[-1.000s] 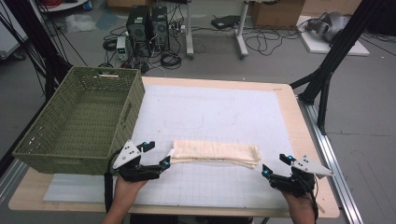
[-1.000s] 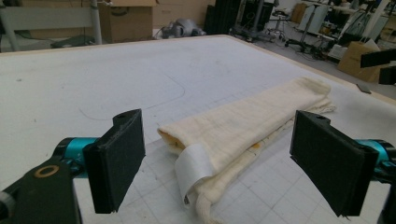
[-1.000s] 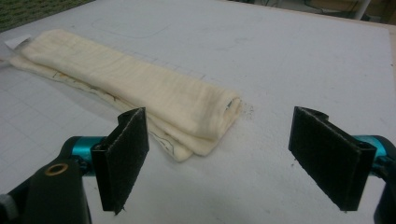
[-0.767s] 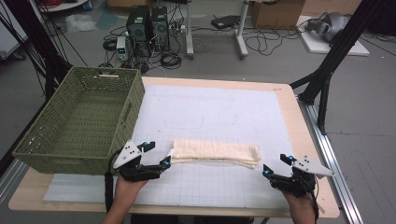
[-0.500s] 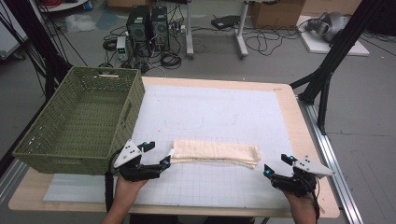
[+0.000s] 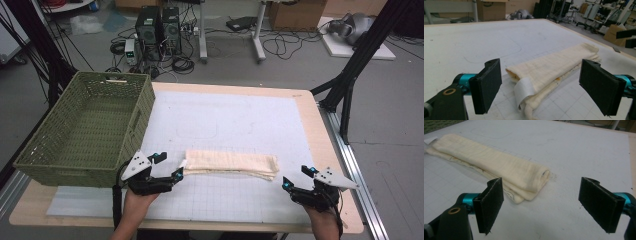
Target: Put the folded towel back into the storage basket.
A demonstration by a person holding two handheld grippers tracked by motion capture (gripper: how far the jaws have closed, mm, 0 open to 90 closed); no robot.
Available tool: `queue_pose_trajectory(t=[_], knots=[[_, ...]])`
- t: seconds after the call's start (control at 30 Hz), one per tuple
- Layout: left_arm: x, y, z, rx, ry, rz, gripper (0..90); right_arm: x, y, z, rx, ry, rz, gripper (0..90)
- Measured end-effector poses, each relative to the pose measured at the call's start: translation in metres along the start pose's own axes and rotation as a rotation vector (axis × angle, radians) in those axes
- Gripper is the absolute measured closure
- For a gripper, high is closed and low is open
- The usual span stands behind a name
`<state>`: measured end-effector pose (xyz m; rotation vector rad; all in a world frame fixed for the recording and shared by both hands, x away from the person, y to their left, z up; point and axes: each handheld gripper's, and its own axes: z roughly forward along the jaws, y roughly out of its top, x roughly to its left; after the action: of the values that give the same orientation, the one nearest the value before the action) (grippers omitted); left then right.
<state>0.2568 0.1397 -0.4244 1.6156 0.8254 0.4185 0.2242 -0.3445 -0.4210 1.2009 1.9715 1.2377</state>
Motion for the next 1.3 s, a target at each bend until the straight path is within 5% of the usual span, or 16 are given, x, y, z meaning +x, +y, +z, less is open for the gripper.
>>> queue_pose_trajectory(t=[0.37, 0.73, 0.93, 1.3], knots=[[-0.003, 0.008, 0.003, 0.011, -0.020, 0.009, 17.8, -0.001, -0.001, 0.001, 0.003, -0.002, -0.002, 18.7], [0.001, 0.030, 0.019, 0.030, -0.043, -0.024, 18.2, -0.001, -0.001, 0.000, 0.002, -0.005, 0.003, 18.7], [0.008, 0.032, 0.039, 0.150, -0.005, -0.078, 23.1, -0.002, -0.001, 0.000, 0.001, -0.005, 0.000, 18.7], [0.017, 0.021, 0.062, 0.295, 0.046, -0.128, 28.7, -0.001, -0.001, 0.000, 0.002, -0.003, 0.006, 18.7]])
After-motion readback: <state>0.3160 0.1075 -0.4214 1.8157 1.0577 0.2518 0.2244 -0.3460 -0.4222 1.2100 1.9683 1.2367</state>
